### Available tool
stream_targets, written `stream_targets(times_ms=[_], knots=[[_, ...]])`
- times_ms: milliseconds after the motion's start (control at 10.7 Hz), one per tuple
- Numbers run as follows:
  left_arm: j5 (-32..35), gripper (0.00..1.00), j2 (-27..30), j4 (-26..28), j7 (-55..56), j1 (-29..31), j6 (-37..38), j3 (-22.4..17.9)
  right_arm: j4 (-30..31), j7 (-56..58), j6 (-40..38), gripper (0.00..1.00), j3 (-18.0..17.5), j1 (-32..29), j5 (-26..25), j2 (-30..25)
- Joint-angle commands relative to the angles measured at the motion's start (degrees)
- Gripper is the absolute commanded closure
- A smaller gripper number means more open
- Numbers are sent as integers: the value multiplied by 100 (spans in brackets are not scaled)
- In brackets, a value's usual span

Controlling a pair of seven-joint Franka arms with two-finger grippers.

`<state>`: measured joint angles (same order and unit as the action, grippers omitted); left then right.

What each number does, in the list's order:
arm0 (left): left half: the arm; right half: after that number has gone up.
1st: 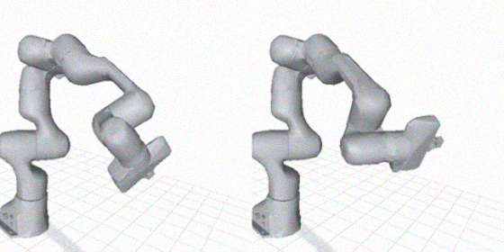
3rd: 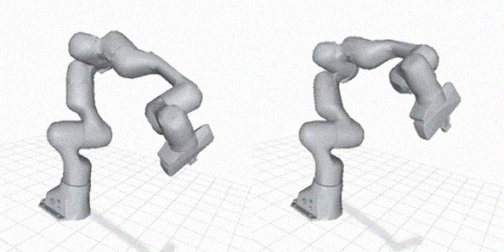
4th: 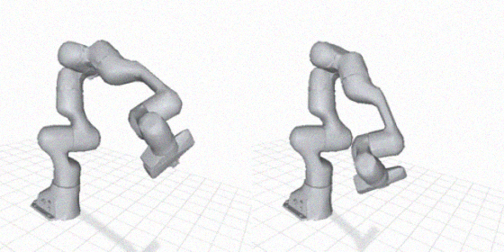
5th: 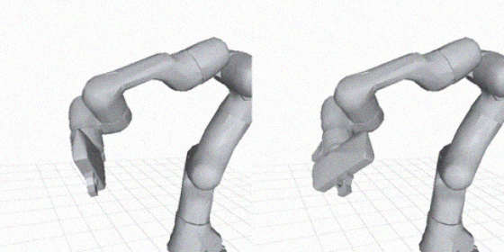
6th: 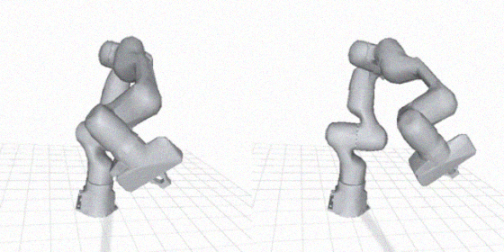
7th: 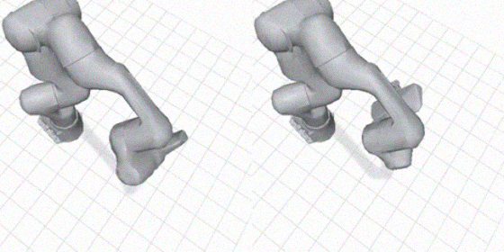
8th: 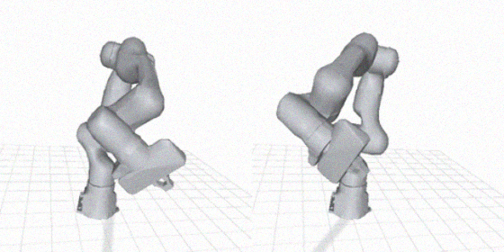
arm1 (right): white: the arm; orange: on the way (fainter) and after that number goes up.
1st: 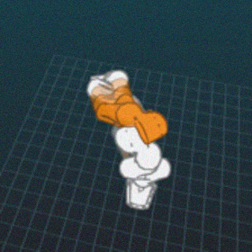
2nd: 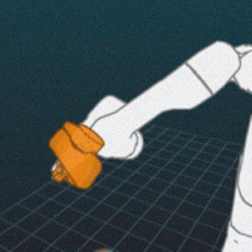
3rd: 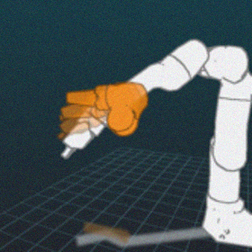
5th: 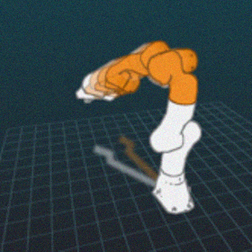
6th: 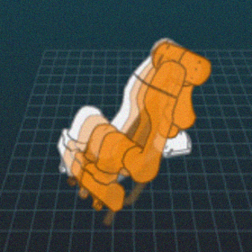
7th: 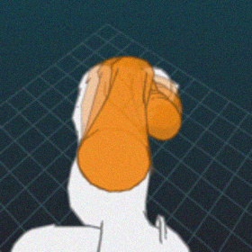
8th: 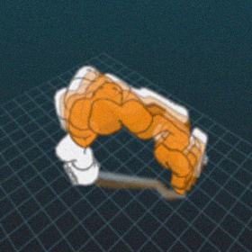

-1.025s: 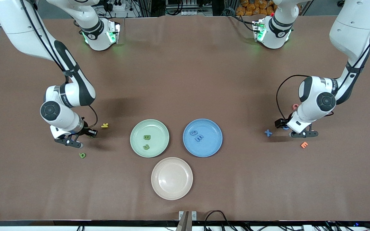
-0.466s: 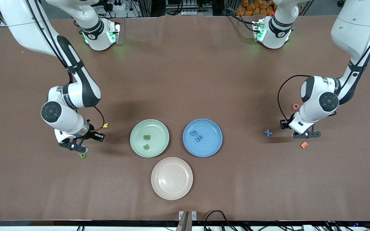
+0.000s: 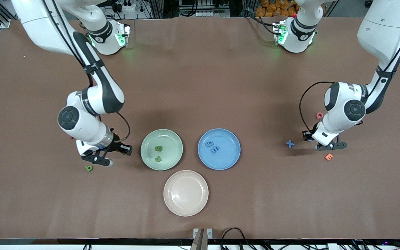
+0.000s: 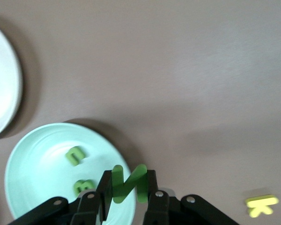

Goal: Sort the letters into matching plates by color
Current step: 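Grasp the blue c with the left gripper while the right gripper carries N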

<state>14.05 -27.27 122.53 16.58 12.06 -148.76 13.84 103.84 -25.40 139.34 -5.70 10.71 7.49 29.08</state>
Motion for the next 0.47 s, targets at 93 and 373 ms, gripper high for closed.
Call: stream_targets(times_ms=[93, 373], knots=[[71, 100, 38, -974, 853, -685, 1337, 31, -608, -333, -83, 83, 43, 589, 288, 518], [45, 100, -59, -1205, 1417, -1021, 1482, 31, -891, -439, -83, 81, 51, 801, 280, 818]])
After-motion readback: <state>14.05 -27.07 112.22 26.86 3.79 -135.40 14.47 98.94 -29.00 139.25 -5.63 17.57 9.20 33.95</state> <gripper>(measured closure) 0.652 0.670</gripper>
